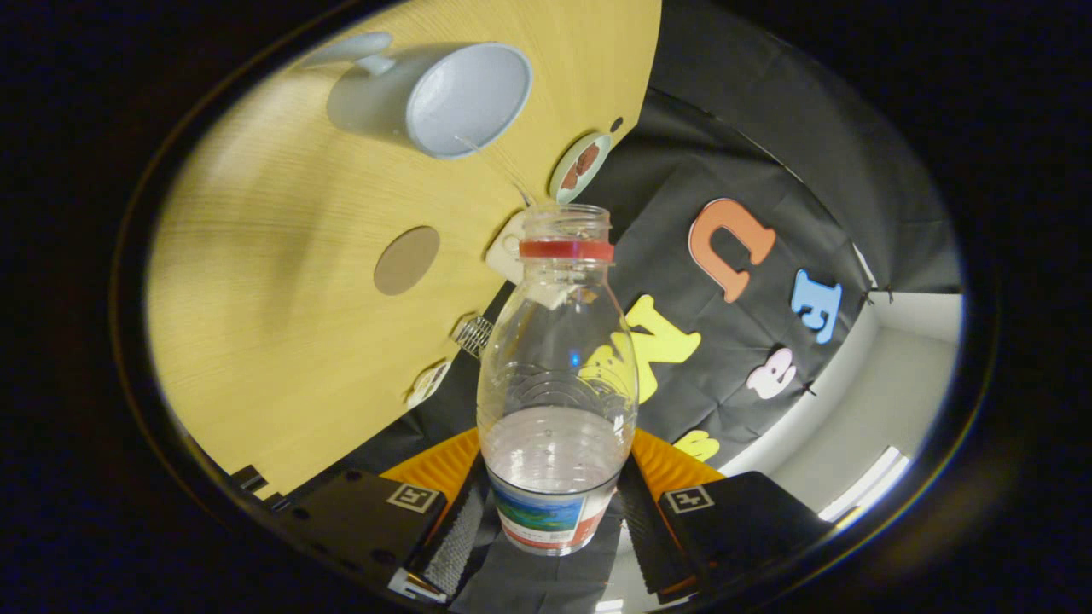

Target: Take the bottle from table, then pour the juice into the cup, finally place the bottle on the coaster

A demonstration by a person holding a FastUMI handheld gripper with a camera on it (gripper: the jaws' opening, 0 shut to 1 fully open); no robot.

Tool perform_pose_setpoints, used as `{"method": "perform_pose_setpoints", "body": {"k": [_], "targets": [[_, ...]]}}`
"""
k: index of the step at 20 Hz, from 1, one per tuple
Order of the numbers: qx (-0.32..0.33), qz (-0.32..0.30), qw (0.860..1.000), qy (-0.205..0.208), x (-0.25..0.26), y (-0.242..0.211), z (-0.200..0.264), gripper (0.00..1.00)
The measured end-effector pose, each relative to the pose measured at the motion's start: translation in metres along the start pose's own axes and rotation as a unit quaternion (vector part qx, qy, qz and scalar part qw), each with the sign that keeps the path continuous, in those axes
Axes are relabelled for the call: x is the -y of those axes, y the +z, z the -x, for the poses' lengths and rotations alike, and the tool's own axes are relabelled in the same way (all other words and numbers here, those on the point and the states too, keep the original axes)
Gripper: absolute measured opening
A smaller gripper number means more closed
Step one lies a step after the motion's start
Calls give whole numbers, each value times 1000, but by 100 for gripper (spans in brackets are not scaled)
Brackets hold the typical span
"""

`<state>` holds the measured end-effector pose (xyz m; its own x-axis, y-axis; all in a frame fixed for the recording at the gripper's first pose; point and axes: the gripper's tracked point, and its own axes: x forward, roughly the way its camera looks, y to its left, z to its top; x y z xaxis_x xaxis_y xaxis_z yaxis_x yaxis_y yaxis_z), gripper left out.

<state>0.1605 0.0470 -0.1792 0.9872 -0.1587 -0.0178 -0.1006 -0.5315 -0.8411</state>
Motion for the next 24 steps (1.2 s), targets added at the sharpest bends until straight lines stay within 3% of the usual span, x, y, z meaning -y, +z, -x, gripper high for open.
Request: {"method": "perform_pose_setpoints", "body": {"k": [16, 21, 24], "targets": [[25, 19, 999, -40, 18, 22, 2, 81], [32, -9, 999, -38, 15, 24, 6, 81], [33, -58, 997, -33, 9, 22, 6, 81]]}}
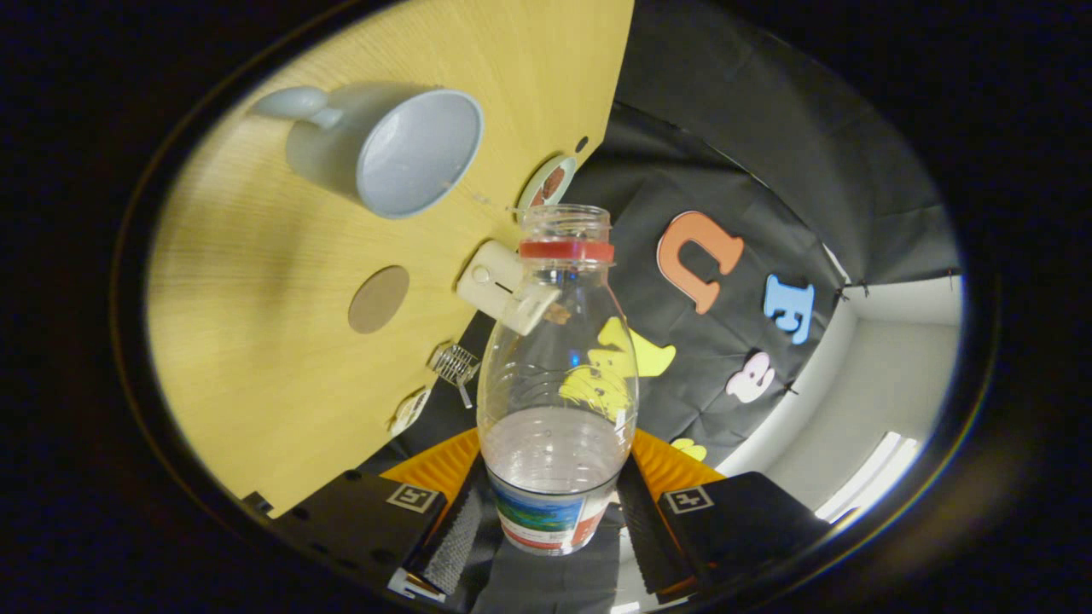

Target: Take the bottle from table, then pour the juice into the cup, finally place the bottle on the coaster

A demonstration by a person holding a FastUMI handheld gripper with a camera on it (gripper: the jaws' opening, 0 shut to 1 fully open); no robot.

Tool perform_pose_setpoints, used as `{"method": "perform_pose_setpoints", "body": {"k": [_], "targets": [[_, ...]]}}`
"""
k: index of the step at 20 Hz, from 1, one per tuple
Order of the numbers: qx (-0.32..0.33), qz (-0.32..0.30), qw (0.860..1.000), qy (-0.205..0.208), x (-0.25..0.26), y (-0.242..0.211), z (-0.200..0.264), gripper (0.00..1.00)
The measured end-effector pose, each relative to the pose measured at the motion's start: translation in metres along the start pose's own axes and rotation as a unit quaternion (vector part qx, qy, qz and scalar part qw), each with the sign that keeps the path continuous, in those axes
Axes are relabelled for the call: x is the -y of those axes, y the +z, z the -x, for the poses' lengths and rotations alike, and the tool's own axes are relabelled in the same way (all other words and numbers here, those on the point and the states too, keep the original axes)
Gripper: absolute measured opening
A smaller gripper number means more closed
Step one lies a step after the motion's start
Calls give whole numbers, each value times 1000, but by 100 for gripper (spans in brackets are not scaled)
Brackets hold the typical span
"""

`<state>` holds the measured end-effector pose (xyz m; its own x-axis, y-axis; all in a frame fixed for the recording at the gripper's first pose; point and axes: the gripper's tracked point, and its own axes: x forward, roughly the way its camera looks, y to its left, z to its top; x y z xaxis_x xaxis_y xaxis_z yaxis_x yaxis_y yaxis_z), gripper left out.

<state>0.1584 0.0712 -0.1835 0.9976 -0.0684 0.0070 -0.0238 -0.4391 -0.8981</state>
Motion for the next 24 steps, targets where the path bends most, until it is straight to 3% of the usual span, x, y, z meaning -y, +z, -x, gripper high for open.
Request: {"method": "perform_pose_setpoints", "body": {"k": [6, 11, 18, 24], "targets": [[-1, -127, 992, 0, -1, -2, 5, 81], [4, -269, 963, 7, -2, -3, 10, 82], [-3, -455, 890, 22, -2, -9, 12, 81], [38, -603, 797, -12, 27, -16, 16, 81]]}}
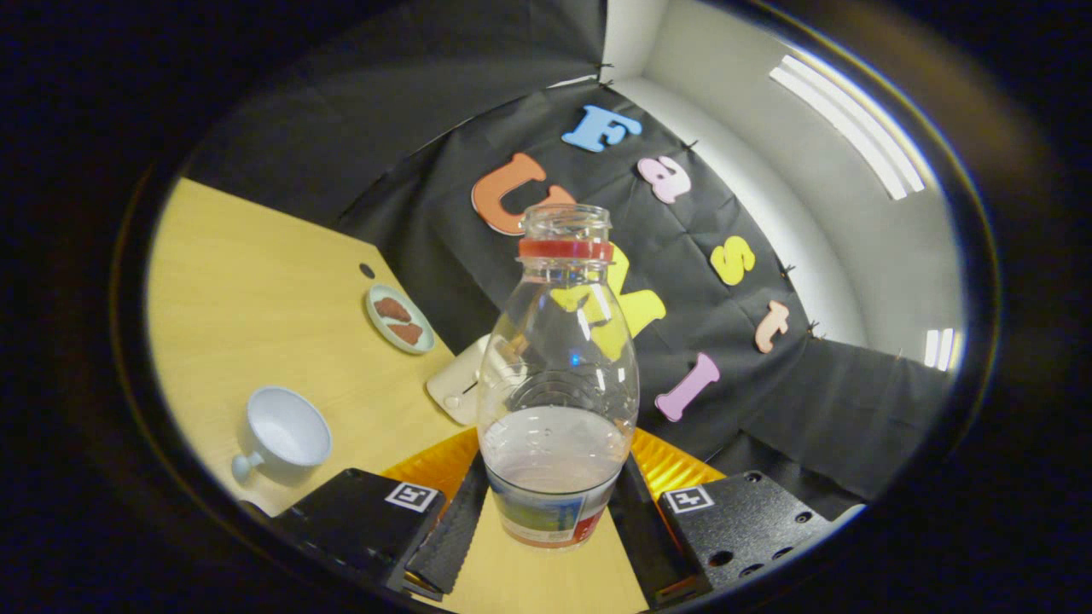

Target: Take the bottle from table, then pour the juice into the cup, finally place the bottle on the coaster

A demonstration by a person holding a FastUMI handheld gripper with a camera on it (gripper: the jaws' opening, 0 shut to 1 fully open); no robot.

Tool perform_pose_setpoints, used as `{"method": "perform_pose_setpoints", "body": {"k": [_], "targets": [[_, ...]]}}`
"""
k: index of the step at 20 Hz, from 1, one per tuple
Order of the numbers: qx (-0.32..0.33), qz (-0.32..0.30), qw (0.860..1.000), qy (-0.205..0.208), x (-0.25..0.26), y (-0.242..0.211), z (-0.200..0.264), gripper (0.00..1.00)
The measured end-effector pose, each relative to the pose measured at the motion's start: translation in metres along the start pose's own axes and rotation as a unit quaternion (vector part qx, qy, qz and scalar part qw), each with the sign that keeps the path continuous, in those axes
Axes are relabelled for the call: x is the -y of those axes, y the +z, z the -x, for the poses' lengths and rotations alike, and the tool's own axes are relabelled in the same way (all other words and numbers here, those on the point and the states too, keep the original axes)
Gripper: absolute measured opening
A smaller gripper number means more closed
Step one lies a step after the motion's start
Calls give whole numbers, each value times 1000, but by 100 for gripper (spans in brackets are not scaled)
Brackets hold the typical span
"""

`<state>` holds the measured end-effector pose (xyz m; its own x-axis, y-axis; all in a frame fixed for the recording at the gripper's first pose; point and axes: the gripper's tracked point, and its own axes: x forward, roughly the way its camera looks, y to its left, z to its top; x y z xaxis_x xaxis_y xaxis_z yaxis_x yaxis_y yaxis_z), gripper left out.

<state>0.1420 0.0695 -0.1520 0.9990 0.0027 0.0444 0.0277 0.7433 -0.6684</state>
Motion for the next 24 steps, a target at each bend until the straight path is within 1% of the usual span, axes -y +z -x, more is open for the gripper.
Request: {"method": "perform_pose_setpoints", "body": {"k": [4, 8, 11, 15, 19, 23, 24], "targets": [[19, -91, 996, -3, 10, 5, -5, 81], [31, -163, 986, -6, 28, 11, -15, 81], [38, -204, 978, -3, 43, 17, -26, 82], [26, -265, 964, 32, 51, 18, -50, 82], [6, -314, 948, 55, 54, 11, -79, 82], [-13, -349, 934, 74, 33, -8, -105, 82], [-21, -352, 933, 74, 27, -14, -112, 82]]}}
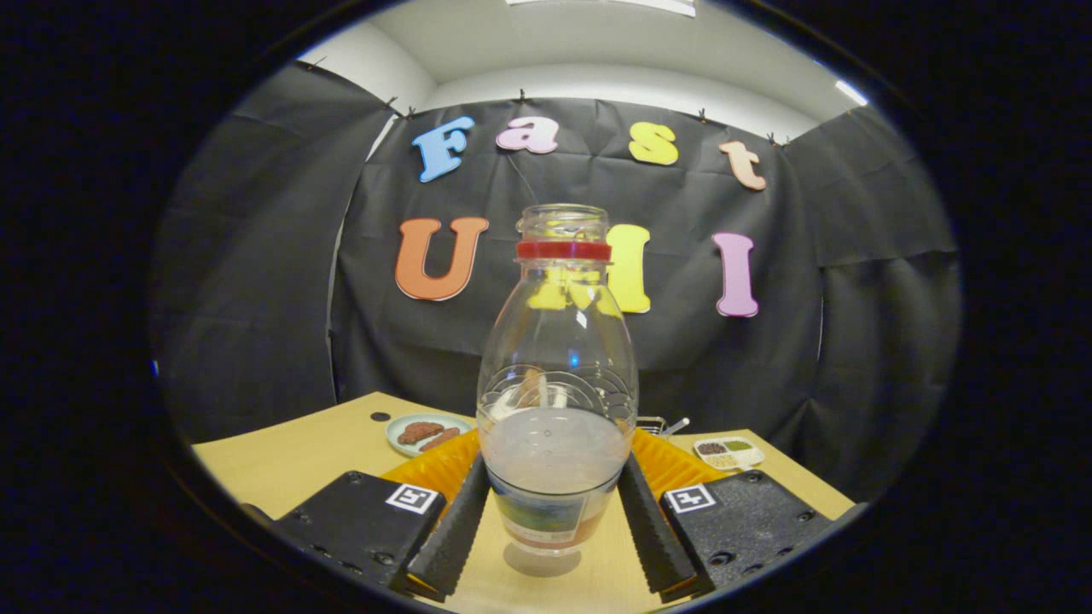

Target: Take the bottle from table, then pour the juice into the cup, finally place the bottle on the coaster

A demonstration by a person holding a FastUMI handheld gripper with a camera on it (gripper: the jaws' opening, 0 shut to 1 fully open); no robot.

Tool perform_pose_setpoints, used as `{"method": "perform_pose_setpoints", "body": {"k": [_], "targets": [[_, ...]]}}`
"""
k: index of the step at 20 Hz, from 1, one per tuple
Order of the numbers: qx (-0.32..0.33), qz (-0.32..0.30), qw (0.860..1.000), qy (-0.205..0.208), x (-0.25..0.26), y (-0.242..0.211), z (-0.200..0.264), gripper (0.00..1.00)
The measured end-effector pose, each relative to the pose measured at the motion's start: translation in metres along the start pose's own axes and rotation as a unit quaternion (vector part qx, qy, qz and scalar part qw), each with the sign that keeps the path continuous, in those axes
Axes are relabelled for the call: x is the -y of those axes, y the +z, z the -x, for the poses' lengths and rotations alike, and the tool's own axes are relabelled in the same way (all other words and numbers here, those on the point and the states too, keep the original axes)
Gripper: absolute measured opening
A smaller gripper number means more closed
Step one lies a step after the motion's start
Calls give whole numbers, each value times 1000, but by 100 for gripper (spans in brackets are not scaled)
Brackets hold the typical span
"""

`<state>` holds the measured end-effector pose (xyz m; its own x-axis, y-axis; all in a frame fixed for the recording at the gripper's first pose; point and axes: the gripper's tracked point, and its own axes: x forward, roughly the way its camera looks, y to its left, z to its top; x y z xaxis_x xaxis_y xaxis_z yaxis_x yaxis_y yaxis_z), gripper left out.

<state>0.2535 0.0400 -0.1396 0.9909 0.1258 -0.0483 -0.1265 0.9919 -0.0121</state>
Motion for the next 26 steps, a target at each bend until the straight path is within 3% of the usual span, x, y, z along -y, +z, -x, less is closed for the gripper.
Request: {"method": "perform_pose_setpoints", "body": {"k": [11, 19, 26], "targets": [[-78, -28, 997, -1, -2, -106, -54, 82], [-94, -35, 995, 1, -4, -146, -67, 83], [-85, -29, 996, -5, -3, -152, -71, 83]]}}
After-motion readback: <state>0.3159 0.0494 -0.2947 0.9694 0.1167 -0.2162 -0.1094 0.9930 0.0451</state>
